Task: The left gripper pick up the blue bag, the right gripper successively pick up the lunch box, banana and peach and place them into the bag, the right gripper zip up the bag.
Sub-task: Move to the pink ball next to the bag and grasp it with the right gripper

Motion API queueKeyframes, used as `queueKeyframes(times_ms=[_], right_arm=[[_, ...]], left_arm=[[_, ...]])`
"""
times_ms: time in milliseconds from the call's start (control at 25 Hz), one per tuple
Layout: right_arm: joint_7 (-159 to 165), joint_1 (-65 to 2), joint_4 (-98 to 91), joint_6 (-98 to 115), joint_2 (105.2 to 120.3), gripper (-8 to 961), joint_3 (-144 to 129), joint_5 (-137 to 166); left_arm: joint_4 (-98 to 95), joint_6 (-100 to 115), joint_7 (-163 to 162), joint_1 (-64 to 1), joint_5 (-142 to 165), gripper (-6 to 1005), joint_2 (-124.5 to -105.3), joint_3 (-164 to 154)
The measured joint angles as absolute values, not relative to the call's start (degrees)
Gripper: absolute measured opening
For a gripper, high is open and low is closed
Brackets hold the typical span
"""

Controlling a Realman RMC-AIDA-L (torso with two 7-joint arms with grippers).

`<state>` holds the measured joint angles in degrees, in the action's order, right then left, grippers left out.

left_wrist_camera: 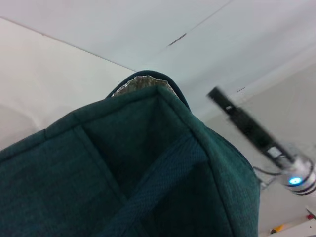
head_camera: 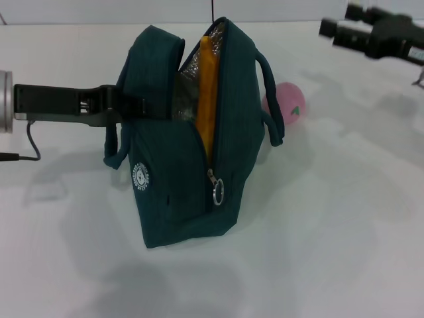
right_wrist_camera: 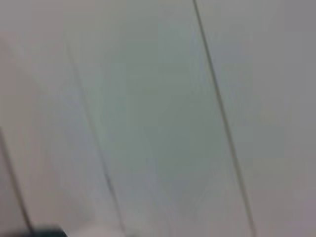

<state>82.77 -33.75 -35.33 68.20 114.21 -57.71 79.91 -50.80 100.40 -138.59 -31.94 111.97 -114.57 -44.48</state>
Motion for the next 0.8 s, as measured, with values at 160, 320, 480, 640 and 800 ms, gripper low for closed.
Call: queueKeyframes(times_ms=[160, 320, 480, 640, 800], right_arm=[[81.8, -35.4, -32.8, 61.7, 115.64, 847, -59.0, 85.4], [80.7, -38.3, -28.2, 56.5, 115.89, 845, -64.0, 85.5], [80.6, -40.3, -26.7, 52.9, 116.12, 844, -68.2, 85.4], [81.0, -41.8, -25.1, 49.9, 116.21, 840, -71.1, 85.3], [81.0, -44.4, -20.9, 47.9, 116.2, 834, -71.9, 85.3]], left_arm=[[-50.8, 100.5, -138.6, -32.1, 112.0, 37, -114.68, -44.5], [-50.8, 100.5, -138.7, -32.2, 112.0, 37, -114.83, -44.5], [-50.8, 100.4, -138.7, -32.3, 112.0, 37, -114.91, -44.5], [-50.8, 100.4, -138.7, -32.3, 112.0, 37, -114.98, -44.5], [-50.8, 100.4, -138.8, -32.4, 112.0, 37, -115.06, -44.5]])
